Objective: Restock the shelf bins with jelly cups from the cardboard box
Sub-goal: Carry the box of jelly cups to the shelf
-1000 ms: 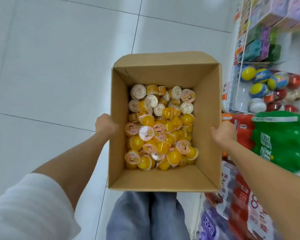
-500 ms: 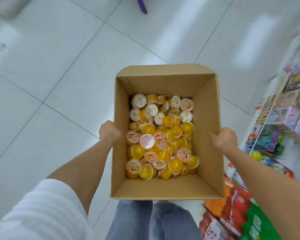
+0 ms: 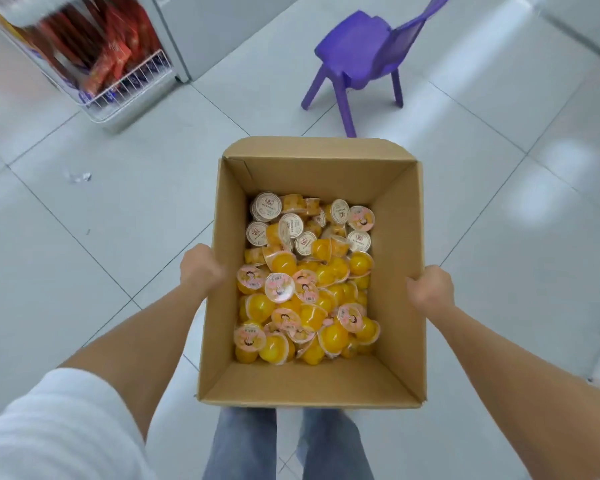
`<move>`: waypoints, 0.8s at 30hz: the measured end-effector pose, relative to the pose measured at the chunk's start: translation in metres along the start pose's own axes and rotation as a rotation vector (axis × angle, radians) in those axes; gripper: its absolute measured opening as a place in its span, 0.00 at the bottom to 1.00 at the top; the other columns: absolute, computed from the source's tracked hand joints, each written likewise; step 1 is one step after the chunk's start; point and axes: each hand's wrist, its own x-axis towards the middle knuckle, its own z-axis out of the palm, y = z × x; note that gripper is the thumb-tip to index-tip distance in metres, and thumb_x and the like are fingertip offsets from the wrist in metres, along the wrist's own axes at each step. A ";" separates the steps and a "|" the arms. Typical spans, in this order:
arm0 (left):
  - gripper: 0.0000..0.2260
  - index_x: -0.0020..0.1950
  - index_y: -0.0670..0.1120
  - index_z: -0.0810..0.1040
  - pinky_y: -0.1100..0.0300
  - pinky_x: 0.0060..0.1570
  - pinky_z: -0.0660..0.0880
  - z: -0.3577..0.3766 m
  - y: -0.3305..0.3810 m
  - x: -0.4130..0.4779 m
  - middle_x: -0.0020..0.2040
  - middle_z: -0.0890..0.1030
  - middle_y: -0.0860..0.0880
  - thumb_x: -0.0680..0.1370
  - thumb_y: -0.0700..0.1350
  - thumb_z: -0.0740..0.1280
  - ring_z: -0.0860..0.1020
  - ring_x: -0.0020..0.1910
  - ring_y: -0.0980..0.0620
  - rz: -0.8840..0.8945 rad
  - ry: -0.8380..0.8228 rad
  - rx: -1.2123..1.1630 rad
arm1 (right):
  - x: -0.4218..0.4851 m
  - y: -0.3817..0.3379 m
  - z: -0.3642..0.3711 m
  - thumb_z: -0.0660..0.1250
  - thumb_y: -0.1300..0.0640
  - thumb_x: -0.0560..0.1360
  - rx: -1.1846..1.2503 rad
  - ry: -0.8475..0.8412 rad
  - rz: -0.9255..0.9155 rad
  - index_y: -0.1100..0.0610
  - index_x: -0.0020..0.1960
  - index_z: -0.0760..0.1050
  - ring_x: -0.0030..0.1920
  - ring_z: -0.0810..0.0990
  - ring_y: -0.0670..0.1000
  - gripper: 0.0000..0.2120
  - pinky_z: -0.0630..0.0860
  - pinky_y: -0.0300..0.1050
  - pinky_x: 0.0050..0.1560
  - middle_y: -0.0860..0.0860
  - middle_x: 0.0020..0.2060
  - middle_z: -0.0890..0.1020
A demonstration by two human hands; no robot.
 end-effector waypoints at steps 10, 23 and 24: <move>0.09 0.33 0.41 0.68 0.57 0.32 0.69 -0.159 0.114 0.219 0.35 0.73 0.44 0.71 0.35 0.66 0.74 0.36 0.44 -0.012 0.053 0.032 | 0.165 -0.244 -0.026 0.63 0.61 0.75 0.086 -0.014 0.006 0.63 0.38 0.73 0.32 0.74 0.55 0.08 0.69 0.42 0.30 0.55 0.31 0.75; 0.03 0.38 0.40 0.73 0.57 0.34 0.70 -0.307 0.260 0.485 0.34 0.73 0.46 0.70 0.37 0.67 0.73 0.37 0.46 0.084 0.047 0.207 | 0.335 -0.481 -0.048 0.63 0.57 0.77 0.186 -0.005 0.112 0.66 0.51 0.77 0.48 0.81 0.62 0.12 0.74 0.46 0.43 0.60 0.46 0.81; 0.02 0.39 0.40 0.74 0.56 0.35 0.70 -0.315 0.271 0.501 0.36 0.75 0.45 0.71 0.37 0.67 0.73 0.37 0.46 0.083 0.048 0.220 | 0.347 -0.494 -0.048 0.64 0.57 0.76 0.192 -0.012 0.117 0.66 0.51 0.78 0.48 0.81 0.62 0.12 0.75 0.47 0.43 0.60 0.45 0.81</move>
